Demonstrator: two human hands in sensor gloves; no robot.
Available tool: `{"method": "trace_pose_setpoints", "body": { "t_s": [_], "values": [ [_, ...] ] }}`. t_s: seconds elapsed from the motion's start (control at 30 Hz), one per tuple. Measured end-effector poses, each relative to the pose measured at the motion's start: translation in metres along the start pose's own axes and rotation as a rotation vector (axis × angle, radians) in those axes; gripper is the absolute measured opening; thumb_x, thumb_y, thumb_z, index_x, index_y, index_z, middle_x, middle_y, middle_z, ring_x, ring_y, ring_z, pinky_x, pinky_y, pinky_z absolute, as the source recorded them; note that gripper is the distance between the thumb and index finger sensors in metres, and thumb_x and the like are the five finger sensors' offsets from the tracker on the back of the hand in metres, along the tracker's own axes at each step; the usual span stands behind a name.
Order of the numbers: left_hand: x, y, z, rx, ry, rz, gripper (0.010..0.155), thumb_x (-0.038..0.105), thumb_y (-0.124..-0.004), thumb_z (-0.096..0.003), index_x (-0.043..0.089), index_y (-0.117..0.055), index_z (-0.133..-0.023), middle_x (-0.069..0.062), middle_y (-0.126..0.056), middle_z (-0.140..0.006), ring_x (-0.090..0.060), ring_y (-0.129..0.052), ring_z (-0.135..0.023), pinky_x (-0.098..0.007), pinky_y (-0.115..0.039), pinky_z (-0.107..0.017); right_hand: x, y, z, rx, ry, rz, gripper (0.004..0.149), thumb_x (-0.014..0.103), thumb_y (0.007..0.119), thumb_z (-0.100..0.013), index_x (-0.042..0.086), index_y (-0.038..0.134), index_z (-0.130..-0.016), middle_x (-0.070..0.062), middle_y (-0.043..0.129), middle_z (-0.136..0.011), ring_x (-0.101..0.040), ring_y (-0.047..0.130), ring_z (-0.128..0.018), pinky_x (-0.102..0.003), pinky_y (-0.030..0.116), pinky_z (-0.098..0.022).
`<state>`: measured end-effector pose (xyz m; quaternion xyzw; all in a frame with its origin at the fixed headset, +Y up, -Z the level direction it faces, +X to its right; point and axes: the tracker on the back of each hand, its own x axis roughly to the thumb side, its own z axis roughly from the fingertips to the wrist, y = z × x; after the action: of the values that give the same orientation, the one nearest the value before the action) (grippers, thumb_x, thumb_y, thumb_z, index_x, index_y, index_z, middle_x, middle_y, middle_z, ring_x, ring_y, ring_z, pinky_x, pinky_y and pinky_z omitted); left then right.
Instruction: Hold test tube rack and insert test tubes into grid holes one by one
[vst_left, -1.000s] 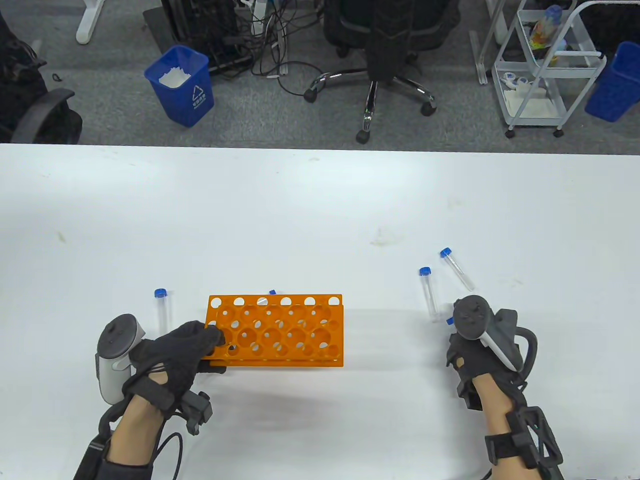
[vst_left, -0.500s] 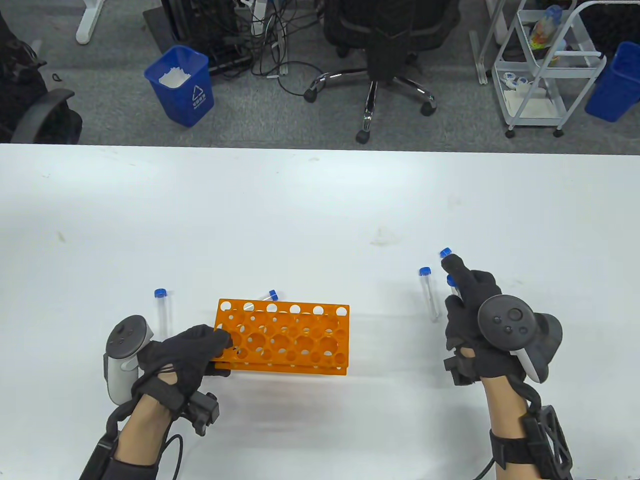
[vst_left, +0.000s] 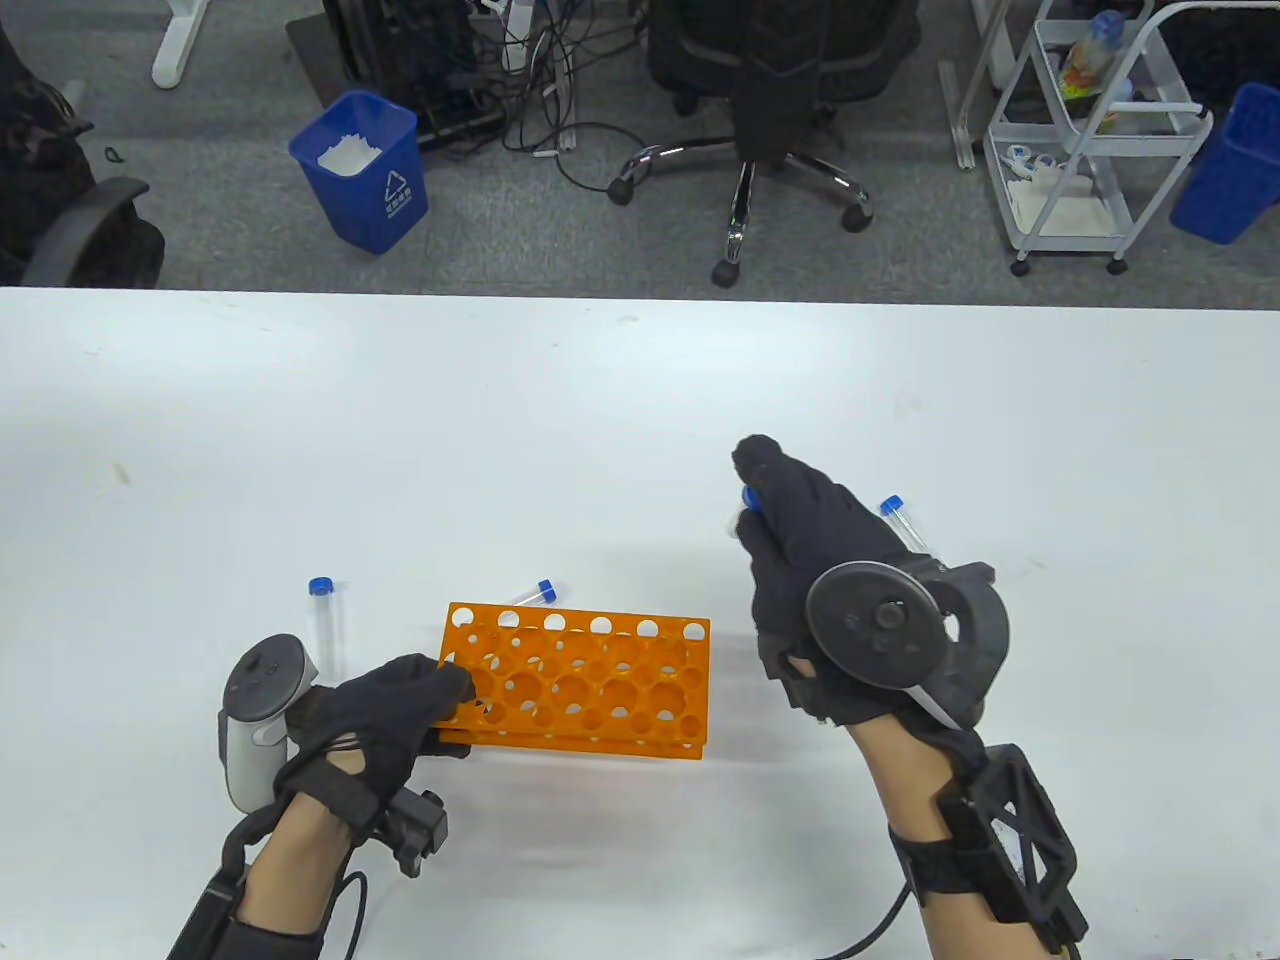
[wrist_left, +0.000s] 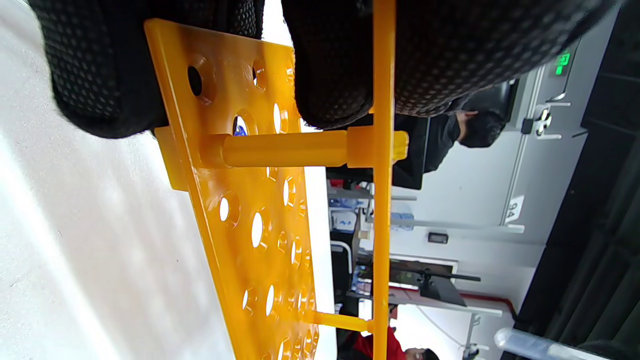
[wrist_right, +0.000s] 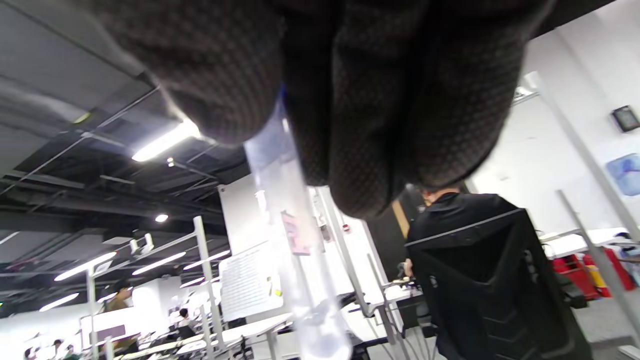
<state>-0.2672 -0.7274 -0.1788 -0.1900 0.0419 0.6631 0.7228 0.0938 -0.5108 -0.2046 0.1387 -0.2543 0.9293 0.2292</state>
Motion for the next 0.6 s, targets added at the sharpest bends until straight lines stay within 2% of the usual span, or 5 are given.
{"method": "trace_pose_setpoints", "body": {
  "t_s": [0.17, 0.27, 0.37, 0.6],
  "values": [
    [0.000, -0.001, 0.000, -0.006, 0.000, 0.001, 0.040, 0.047, -0.085, -0.0388, 0.017, -0.088, -0.064, -0.031, -0.064, -0.090, -0.044, -0.100, -0.062, -0.050, -0.093, -0.041, 0.040, 0.017, -0.008, 0.045, -0.090, 0.038, 0.058, 0.033, 0.087, -0.037, 0.016, 0.074, -0.091, -0.009, 0.102, -0.075, -0.031, 0.111, -0.058, -0.051, 0.094, -0.042],
    [-0.001, -0.002, -0.001, -0.008, -0.001, 0.006, 0.040, 0.047, -0.085, -0.0389, 0.017, -0.088, -0.064, -0.032, -0.064, -0.090, -0.044, -0.100, -0.062, -0.050, -0.093, -0.041, 0.062, 0.033, -0.009, 0.098, -0.157, 0.062, 0.057, 0.036, 0.090, -0.035, 0.022, 0.078, -0.089, -0.009, 0.101, -0.075, -0.034, 0.107, -0.057, -0.054, 0.091, -0.043],
    [-0.001, -0.003, -0.001, -0.010, 0.001, 0.009, 0.040, 0.047, -0.085, -0.0389, 0.017, -0.088, -0.064, -0.032, -0.064, -0.090, -0.044, -0.100, -0.062, -0.050, -0.093, -0.041, 0.076, 0.047, -0.009, 0.149, -0.200, 0.080, 0.056, 0.038, 0.092, -0.033, 0.025, 0.081, -0.086, -0.009, 0.100, -0.073, -0.034, 0.105, -0.054, -0.054, 0.090, -0.042],
    [-0.002, -0.004, -0.001, -0.016, 0.000, 0.008, 0.040, 0.047, -0.084, -0.0391, 0.017, -0.088, -0.064, -0.031, -0.064, -0.090, -0.044, -0.100, -0.062, -0.050, -0.093, -0.041, 0.102, 0.091, -0.002, 0.290, -0.279, 0.130, 0.056, 0.037, 0.093, -0.032, 0.023, 0.082, -0.086, -0.009, 0.100, -0.072, -0.034, 0.105, -0.053, -0.054, 0.089, -0.042]
  ]
}}
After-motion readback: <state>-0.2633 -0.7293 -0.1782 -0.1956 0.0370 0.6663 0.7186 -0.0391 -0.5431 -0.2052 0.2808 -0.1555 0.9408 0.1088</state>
